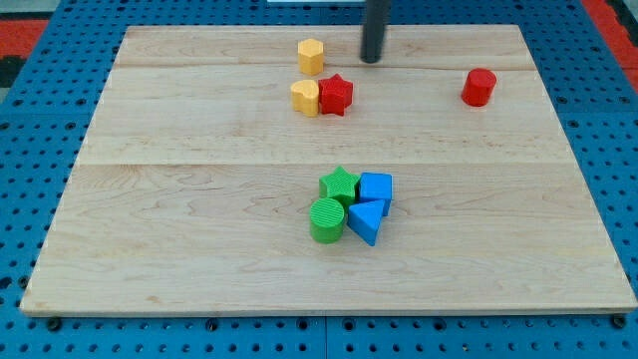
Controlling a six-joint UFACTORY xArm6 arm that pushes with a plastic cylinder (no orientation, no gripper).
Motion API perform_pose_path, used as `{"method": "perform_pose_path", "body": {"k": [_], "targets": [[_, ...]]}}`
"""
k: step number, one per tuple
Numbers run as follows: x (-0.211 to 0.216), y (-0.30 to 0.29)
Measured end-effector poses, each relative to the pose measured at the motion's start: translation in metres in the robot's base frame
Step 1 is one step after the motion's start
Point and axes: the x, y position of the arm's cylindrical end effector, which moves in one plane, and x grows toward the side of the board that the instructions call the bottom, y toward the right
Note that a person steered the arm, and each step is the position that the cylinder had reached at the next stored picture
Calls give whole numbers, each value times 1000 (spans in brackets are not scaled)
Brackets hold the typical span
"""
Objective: Separate the yellow heart and red star
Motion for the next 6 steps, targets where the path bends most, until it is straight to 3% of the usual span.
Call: {"method": "perform_pose_path", "body": {"k": [1,2,4,6], "targets": [[19,-64],[57,-59],[110,25],[112,-5]]}}
